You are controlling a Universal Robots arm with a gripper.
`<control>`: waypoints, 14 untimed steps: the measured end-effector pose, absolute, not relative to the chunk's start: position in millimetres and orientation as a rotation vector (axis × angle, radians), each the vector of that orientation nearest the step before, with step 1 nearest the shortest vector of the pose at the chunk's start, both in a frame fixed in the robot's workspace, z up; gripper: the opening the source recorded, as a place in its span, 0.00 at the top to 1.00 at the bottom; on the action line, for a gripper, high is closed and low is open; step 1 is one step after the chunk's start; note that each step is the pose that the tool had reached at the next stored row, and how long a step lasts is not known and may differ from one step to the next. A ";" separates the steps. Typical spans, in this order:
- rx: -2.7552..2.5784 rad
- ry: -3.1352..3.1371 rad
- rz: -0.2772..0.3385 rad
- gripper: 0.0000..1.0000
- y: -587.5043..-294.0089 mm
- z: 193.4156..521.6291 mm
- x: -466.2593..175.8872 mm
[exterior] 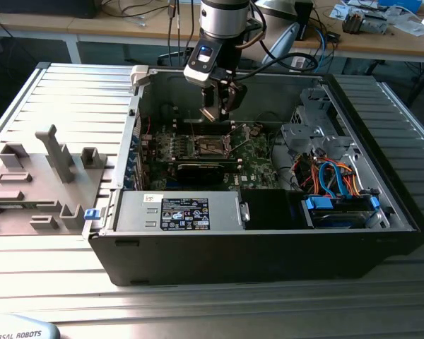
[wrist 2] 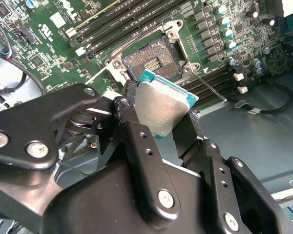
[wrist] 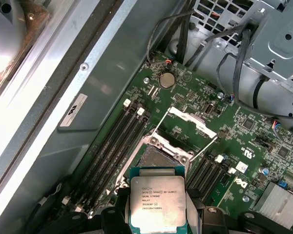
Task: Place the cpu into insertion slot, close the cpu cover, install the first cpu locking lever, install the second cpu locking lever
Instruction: 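Place the cpu into insertion slot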
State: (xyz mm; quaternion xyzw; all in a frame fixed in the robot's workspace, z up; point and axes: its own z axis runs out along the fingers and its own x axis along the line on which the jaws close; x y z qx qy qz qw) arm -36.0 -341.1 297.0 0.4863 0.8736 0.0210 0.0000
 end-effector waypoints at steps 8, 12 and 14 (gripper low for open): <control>1.541 2.736 0.066 0.46 -341.1 297.0 -36.0; 1.546 2.734 0.066 0.46 -341.2 297.0 -36.0; 1.548 2.732 0.066 0.46 -341.2 297.0 -36.0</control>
